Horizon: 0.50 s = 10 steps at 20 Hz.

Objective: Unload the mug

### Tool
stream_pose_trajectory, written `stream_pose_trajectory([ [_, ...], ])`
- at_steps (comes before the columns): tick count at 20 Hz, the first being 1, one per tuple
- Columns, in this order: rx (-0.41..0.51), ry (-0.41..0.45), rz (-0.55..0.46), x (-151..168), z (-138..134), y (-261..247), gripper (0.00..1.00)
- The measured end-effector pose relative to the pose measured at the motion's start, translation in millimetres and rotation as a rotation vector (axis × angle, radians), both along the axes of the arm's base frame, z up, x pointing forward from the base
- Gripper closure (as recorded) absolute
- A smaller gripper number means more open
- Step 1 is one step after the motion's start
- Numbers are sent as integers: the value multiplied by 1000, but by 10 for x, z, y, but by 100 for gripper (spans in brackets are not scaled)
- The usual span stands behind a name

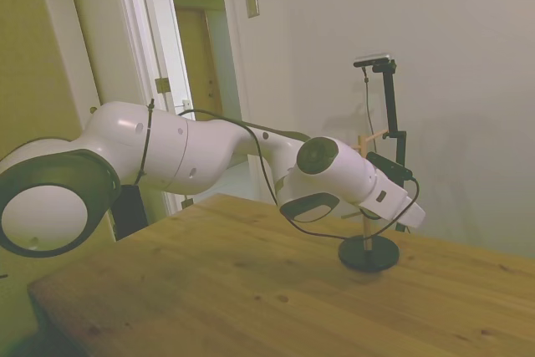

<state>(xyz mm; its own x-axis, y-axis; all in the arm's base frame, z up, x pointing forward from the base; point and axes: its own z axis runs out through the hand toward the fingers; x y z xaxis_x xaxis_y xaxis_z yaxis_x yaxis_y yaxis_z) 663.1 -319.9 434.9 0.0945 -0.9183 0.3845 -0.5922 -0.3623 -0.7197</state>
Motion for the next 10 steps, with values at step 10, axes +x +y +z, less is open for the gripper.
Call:
stream_pose_trajectory([
  [10, 12, -23, 16, -179, -3, -326, 100],
])
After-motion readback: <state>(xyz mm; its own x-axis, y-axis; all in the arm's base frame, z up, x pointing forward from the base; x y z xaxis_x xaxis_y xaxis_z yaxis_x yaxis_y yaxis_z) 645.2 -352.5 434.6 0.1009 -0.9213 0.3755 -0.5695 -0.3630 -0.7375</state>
